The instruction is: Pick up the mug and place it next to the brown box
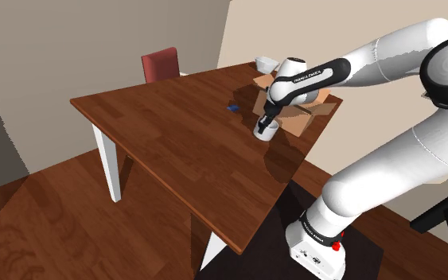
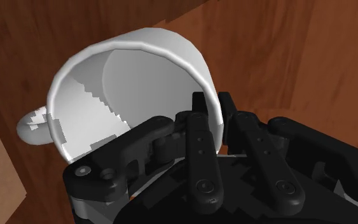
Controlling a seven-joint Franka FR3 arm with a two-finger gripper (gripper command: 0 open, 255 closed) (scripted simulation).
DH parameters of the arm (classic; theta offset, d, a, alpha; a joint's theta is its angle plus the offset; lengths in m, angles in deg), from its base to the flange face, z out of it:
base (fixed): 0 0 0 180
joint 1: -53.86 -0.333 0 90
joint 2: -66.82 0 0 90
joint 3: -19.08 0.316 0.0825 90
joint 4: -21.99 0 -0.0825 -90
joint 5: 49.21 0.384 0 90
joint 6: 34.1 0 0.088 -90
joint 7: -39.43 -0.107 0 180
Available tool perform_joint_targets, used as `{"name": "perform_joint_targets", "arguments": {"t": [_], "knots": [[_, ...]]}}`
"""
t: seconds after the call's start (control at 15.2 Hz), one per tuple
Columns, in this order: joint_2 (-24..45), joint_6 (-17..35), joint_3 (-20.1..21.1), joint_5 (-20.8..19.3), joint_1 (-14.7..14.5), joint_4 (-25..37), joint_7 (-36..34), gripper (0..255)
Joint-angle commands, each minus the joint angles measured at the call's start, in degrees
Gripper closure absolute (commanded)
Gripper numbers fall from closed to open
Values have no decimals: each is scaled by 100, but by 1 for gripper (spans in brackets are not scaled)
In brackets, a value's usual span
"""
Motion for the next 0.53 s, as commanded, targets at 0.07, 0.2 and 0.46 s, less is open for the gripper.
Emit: {"name": "perform_joint_targets", "arguments": {"t": [0.07, 0.2, 0.46], "knots": [[23, 71, -4, -2, 1, -44, 1, 255], [23, 71, -4, -2, 1, -44, 1, 255], [23, 71, -4, -2, 1, -44, 1, 0]]}}
